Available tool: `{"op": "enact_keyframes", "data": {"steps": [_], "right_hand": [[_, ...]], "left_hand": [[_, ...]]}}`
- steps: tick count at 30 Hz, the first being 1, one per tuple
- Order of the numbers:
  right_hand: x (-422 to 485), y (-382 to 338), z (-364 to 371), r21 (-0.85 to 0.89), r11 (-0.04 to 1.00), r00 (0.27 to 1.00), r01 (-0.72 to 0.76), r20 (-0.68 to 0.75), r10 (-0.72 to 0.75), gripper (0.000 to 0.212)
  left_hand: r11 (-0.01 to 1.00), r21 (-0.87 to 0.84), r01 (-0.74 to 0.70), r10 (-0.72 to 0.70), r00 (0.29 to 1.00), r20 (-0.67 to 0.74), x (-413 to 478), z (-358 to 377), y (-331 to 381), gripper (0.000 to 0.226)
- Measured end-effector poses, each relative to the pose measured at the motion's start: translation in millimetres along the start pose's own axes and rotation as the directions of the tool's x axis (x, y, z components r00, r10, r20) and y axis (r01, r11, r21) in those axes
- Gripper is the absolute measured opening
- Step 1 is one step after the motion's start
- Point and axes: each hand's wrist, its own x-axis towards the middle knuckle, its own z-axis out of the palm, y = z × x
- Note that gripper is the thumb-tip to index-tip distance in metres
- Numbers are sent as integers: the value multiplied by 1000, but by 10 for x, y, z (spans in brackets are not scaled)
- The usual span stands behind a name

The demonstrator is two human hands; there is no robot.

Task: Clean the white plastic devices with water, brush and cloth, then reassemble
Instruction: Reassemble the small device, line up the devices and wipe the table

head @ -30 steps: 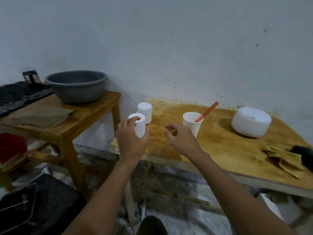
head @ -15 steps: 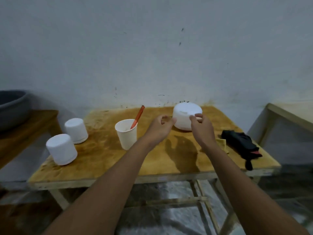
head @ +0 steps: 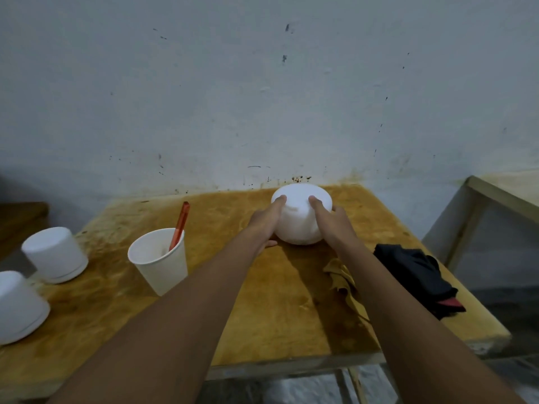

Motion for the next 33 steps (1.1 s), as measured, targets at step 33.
{"op": "enact_keyframes", "data": {"steps": [33], "right_hand": [[-1300,-1880,1305,94,959,921,268,266,-284,61]], "left_hand": [[963,164,-213,238,958,-158,-1444,-2387,1067,39]]}}
